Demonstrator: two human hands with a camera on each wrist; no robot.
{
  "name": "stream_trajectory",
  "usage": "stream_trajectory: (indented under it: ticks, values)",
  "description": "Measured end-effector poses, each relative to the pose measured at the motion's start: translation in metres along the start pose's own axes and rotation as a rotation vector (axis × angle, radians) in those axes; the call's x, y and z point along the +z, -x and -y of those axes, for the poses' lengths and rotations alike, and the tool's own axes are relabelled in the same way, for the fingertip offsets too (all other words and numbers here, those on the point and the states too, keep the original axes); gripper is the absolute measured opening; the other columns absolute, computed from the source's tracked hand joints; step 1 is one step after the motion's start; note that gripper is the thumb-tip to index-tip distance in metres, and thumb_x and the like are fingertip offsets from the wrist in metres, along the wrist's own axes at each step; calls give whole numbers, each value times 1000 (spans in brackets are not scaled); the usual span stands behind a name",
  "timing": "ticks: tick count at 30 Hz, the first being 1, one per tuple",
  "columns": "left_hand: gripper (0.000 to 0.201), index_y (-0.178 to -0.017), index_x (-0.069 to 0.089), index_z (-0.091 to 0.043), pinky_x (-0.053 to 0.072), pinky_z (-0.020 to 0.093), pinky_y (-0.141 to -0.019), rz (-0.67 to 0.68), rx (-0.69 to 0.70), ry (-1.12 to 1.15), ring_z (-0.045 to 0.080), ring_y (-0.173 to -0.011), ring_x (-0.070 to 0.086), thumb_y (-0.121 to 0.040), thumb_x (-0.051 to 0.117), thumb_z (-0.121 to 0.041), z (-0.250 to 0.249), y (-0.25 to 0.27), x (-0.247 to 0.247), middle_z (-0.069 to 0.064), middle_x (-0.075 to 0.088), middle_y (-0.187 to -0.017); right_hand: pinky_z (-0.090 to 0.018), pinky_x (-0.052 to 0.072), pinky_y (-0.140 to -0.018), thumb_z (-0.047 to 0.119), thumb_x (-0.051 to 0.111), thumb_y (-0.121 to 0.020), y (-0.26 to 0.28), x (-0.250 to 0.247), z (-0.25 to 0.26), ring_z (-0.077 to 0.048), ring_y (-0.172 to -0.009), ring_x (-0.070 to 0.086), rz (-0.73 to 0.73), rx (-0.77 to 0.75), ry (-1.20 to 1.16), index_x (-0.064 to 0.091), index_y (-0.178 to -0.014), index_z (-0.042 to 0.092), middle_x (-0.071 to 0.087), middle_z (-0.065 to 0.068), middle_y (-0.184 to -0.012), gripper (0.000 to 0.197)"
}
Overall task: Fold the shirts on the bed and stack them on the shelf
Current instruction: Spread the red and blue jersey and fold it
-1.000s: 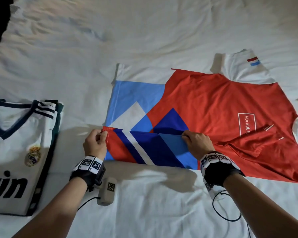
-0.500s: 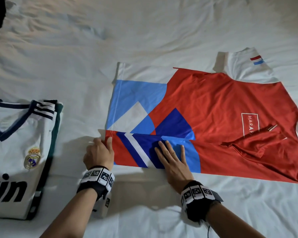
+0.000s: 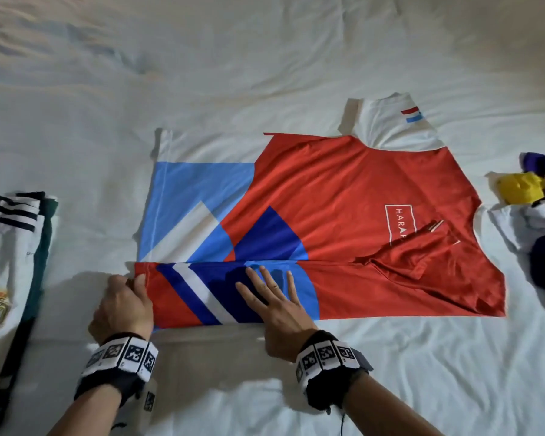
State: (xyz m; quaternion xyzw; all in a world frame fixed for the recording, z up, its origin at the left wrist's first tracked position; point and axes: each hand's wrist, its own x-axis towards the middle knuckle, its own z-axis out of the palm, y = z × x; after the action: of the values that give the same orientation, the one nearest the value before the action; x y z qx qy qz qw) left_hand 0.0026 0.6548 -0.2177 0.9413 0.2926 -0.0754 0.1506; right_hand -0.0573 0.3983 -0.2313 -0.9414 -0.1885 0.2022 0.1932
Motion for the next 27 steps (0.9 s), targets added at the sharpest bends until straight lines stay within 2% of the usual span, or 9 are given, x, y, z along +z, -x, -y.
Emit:
stream_trajectory:
  ticks: [3,5,10,13,16,19,21,24,27]
  values:
    - [39,-114,53,-3,36,57,-88,-195,229,18,46,-107,46,-92,55,-34,-37,24,17,29,51,-114,-54,-12,-114,17,52,-62,26,-8,-21,-17,-149,-15,-174,135,-119,16,-154,26,-3,1,-163,99]
    - [44,-115,55,-6,36,52,-89,-209,468,51,42,-107,49,-88,51,-41,-76,57,36,22,53,-114,-55,0,-116,20,51,-69,53,-11,-47,-19,-150,-3,-313,241,-161,24,-152,23,6,0,-163,88]
    - [35,-105,63,-13,47,48,-88,90,825,235,34,-98,60,-88,48,-40,-185,150,88,8,64,-105,-55,5,-117,21,35,-82,121,-38,-145,-23,-150,4,-639,585,-229,28,-151,20,14,-3,-162,69]
    - [36,-108,65,-15,47,46,-89,247,980,157,30,-98,61,-81,55,-39,-229,180,107,5,65,-107,-64,18,-113,9,43,-74,142,-75,-217,-36,-147,16,-661,675,-112,34,-148,20,26,-10,-158,76]
    - [47,-117,63,-21,42,44,-94,337,988,-29,26,-111,55,-75,65,-42,-248,188,112,-1,62,-115,-68,26,-106,7,63,-72,135,-107,-269,-35,-139,32,-412,548,20,44,-143,30,44,-8,-147,77]
    - [40,-117,65,-23,42,42,-91,369,949,-79,26,-112,55,-80,71,-36,-253,183,118,-3,63,-112,-67,29,-100,27,67,-76,118,-123,-292,-33,-115,54,-310,411,79,74,-104,31,64,-4,-112,30]
    - [28,-108,70,-20,47,43,-85,358,948,-12,30,-103,60,-81,73,-30,-254,177,121,0,68,-103,-62,27,-102,33,66,-81,110,-135,-297,-30,-110,55,-280,401,141,76,-86,31,63,0,-102,12]
    - [18,-98,73,-15,53,40,-79,348,893,154,31,-90,68,-83,74,-24,-257,170,124,6,73,-94,-61,24,-106,28,64,-85,105,-146,-297,-27,-109,52,-434,435,149,74,-88,30,60,2,-106,10]
    - [23,-99,73,-11,54,39,-77,329,819,189,34,-87,69,-88,67,-30,-263,170,127,13,74,-92,-61,29,-107,26,63,-84,113,-133,-281,-30,-119,49,-686,560,90,64,-119,25,56,-6,-127,35]
